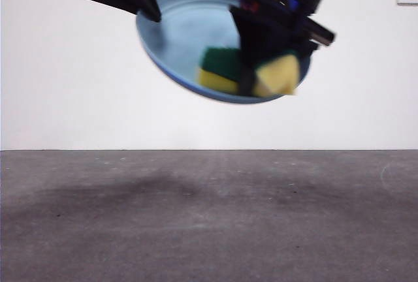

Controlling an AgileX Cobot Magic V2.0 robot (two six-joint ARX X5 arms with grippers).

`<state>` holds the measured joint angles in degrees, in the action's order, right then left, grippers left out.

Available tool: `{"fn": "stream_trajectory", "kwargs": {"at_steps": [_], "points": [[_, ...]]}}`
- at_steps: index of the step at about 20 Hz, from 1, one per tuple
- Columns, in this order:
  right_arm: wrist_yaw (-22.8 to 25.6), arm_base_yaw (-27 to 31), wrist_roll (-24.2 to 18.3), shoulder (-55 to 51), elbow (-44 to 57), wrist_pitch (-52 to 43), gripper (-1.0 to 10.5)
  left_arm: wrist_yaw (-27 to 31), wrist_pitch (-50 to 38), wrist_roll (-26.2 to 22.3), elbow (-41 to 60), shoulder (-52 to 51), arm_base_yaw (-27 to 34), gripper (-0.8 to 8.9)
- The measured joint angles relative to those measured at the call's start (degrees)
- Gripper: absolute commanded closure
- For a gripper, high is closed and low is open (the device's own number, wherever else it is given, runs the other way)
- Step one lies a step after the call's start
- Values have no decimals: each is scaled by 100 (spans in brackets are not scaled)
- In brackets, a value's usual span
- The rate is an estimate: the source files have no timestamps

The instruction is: Pick up the plate,pick up the cloth,clean the plate with the cloth

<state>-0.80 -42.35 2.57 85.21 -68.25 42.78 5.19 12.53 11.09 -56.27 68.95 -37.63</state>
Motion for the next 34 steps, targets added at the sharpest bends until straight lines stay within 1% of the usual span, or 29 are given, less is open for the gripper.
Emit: {"fn": "stream_trajectory", "kwargs": {"at_steps": [3, 4, 5, 6, 8, 9, 10, 11, 17, 21, 23, 26, 27, 28, 29, 30, 31, 34], "points": [[1700, -2, 138, 0, 0, 13, 956, -31, 369, -55, 0, -7, 192, 822], [2103, -4, 201, -9, 0, -92, 956, -85, 533, -83, 0, -7, 236, 822], [2291, -22, 236, -44, 0, -177, 955, -105, 693, -140, 0, -4, 269, 822], [2302, -39, 260, -116, 0, -260, 956, -103, 850, -219, 0, -4, 326, 822], [2516, 7, 273, -356, 9, -306, 955, 286, 1274, -474, -9, -9, 533, 822], [2520, 48, 291, -498, 9, -439, 955, 511, 1388, -588, -9, 2, 656, 822], [2494, 70, 334, -634, 9, -525, 954, 584, 1443, -691, -9, 22, 774, 822], [2481, 61, 391, -785, 9, -516, 954, 538, 1445, -756, -9, 85, 907, 822], [2461, 33, 472, -1458, 9, -396, 955, 13, 1451, -942, -11, 850, 1598, 822], [2044, 35, 520, -1681, 9, -149, 955, -721, 1095, -957, -11, 1698, 1847, 822], [2028, 35, 538, -1703, 9, 15, 955, -780, 887, -949, -39, 2065, 1875, 822], [2033, 35, 542, -1705, 11, 280, 954, -776, 817, -894, -70, 2455, 1910, 811], [2033, 37, 542, -1705, 11, 323, 954, -772, 813, -874, -70, 2546, 1919, 789], [2033, 35, 542, -1705, 11, 328, 954, -769, 796, -852, -72, 2590, 1926, 703], [2031, 35, 542, -1705, 11, 328, 954, -739, 787, -857, -72, 2636, 1943, 545], [2031, 35, 542, -1705, 11, 332, 954, -695, 802, -881, -72, 2695, 1956, 406], [2031, 35, 542, -1705, 11, 334, 954, -684, 809, -901, -72, 2743, 1980, 346], [2031, 35, 542, -1705, 11, 337, 954, -667, 776, -905, -72, 2756, 2013, 343]]}}
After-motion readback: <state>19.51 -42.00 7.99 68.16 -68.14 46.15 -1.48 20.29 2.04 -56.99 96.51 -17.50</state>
